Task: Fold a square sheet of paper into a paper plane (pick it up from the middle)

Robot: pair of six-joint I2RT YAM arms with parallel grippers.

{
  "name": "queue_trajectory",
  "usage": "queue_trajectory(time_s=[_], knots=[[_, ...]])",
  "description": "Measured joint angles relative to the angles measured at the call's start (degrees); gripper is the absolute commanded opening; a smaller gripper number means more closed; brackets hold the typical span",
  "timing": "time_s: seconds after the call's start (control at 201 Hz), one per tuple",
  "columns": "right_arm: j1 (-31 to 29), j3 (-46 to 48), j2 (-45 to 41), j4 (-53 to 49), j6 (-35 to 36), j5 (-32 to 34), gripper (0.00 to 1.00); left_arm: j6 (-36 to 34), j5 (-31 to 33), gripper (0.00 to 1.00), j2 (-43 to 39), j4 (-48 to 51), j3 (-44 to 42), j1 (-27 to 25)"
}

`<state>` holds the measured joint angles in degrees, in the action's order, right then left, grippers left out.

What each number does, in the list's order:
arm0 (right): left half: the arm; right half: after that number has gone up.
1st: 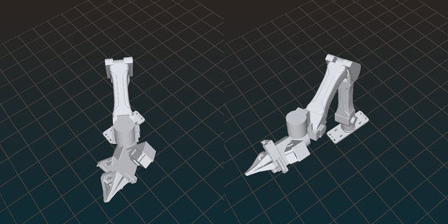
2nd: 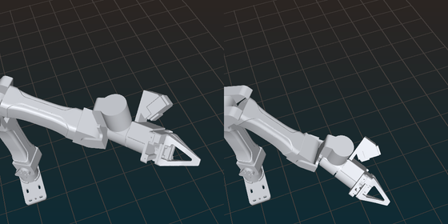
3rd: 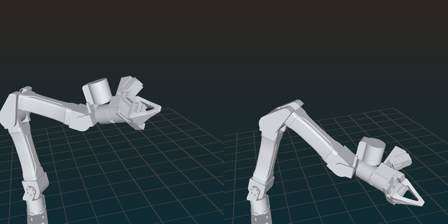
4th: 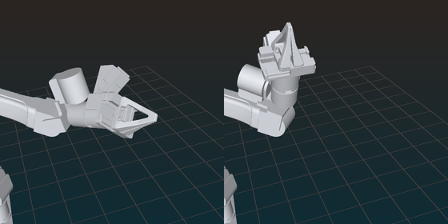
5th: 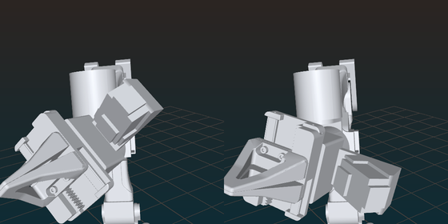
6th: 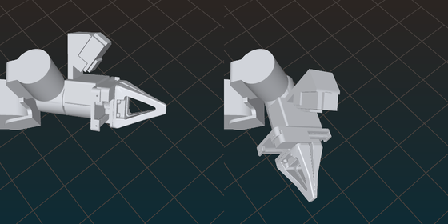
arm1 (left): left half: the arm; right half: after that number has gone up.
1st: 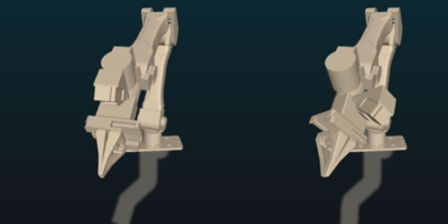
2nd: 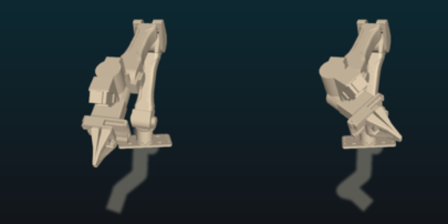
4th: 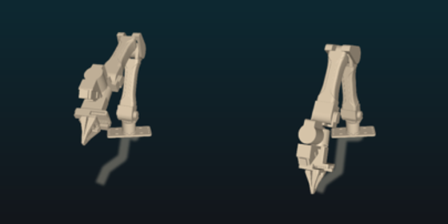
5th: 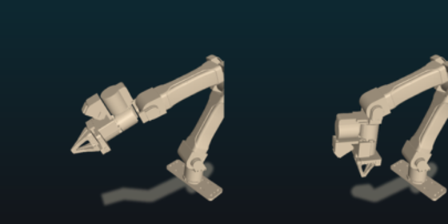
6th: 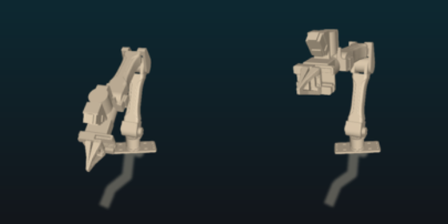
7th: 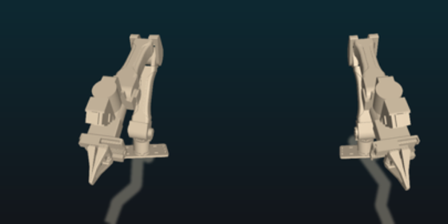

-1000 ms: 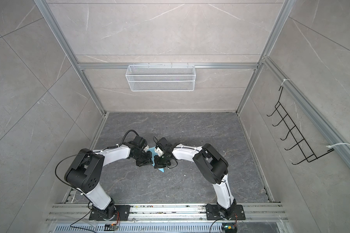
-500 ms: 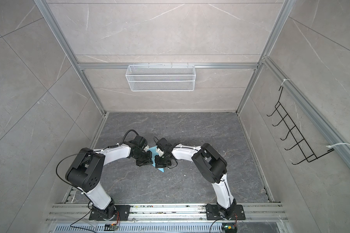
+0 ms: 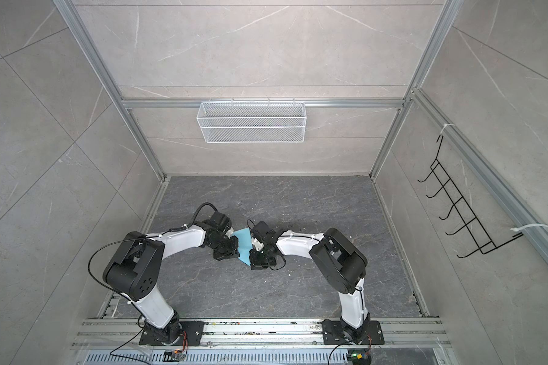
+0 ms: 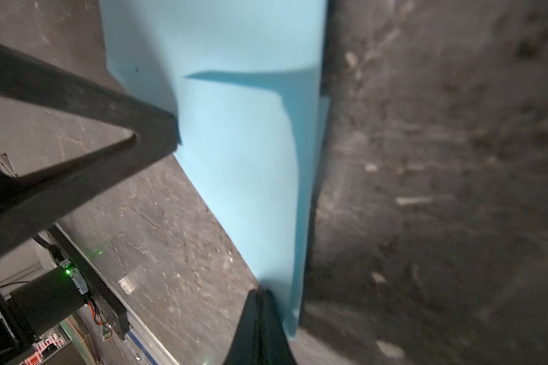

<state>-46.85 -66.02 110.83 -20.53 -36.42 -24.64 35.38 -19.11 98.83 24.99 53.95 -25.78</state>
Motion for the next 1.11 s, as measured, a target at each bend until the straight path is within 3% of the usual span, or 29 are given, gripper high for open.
queue_trajectory(time_s=[0.239, 0.488, 0.782, 1.105], knots=[[1.09, 4.7, -4.13, -1.51, 0.22, -0.17, 0.07, 0.0, 0.04, 0.01, 0.0, 0.02, 0.07, 0.0], [0.35, 2.34, -4.48, -1.51, 1.07, -0.92, 0.07, 0.0, 0.09, 0.01, 0.0, 0.13, 0.13, -0.02], [-0.48, -8.17, 2.12, -0.22, 0.33, -0.11, 0.07, 0.0, 0.09, 0.01, 0.0, 0.11, 0.13, -0.02], [-0.44, -9.84, 6.21, -1.2, -0.5, 0.94, 0.07, 0.0, 0.09, 0.01, 0.02, 0.11, 0.13, -0.02]])
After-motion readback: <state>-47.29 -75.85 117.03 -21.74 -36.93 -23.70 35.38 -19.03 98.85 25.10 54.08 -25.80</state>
